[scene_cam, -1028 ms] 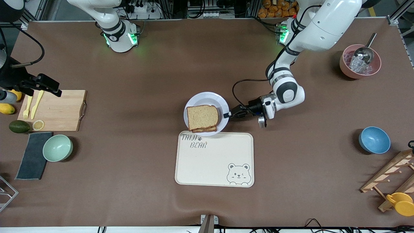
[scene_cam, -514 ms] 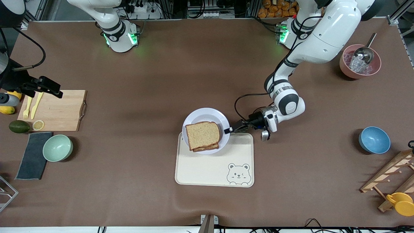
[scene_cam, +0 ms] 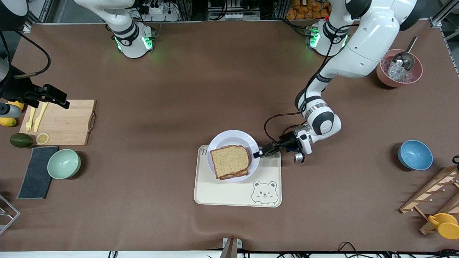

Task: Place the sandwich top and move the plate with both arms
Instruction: 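Slide the plate with the left gripper onto the white bear tray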

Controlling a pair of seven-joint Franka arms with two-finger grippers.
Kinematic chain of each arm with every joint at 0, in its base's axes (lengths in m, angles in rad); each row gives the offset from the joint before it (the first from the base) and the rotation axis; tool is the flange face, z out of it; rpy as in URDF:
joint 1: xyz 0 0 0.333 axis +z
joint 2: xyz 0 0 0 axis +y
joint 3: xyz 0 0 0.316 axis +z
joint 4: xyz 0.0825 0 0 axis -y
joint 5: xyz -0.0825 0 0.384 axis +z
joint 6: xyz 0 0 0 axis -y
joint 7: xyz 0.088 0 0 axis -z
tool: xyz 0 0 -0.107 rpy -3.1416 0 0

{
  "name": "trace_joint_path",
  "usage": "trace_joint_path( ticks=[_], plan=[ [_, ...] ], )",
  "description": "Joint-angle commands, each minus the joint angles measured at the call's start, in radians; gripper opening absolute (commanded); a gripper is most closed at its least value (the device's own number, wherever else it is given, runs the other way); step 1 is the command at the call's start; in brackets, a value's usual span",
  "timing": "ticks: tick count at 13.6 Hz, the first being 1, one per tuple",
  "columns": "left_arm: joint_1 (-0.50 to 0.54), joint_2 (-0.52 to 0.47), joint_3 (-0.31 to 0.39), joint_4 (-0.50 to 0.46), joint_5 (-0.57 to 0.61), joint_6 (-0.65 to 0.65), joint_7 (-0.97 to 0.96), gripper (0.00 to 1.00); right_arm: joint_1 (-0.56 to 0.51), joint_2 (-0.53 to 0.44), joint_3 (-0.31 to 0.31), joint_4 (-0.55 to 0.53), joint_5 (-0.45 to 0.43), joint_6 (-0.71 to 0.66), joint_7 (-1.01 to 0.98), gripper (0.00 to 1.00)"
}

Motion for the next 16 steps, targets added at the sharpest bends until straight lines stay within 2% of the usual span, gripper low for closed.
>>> trace_joint_path(
  ticks=[1, 5, 16],
  plan=[
    [-0.004, 0.028, -0.007, 0.034, -0.036, 0.01, 0.022, 0.0, -0.002, 0.013, 0.001, 0.026, 0.002, -0.015, 0.016, 1.0],
    [0.0, 0.091, -0.007, 0.062, -0.047, 0.01, 0.097, 0.0, -0.002, 0.017, 0.001, 0.024, 0.002, -0.015, 0.017, 1.0],
    [0.004, 0.137, -0.007, 0.096, -0.043, 0.01, 0.151, 0.01, -0.002, 0.019, 0.001, 0.026, 0.002, -0.015, 0.017, 1.0]
  ],
)
